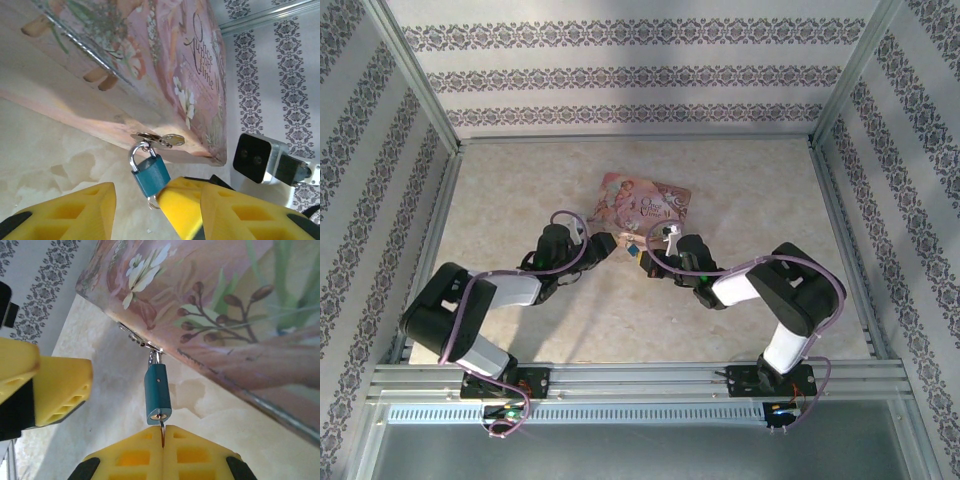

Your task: Unlock a padlock with a key

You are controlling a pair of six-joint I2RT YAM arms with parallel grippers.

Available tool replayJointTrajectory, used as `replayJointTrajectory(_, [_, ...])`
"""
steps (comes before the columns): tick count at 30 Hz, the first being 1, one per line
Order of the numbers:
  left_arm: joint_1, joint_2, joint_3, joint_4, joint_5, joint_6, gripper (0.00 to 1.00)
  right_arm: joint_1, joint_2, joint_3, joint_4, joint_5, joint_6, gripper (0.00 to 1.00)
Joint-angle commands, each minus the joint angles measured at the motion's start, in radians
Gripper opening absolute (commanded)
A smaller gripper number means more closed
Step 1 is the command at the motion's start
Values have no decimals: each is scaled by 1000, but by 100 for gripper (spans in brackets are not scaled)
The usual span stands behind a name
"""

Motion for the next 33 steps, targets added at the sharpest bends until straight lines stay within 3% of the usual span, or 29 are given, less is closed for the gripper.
replayJointTrajectory(1, [-14, 25, -6, 106, 17, -38, 48, -2, -52, 40, -18, -28, 60, 0])
replayJointTrajectory(20, [-89, 215, -3, 310, -9, -158, 47, 16, -68, 78, -129, -33, 94, 0])
replayJointTrajectory(33, [-103, 311, -5, 462, -41, -226, 40, 26, -71, 90, -130, -44, 140, 0])
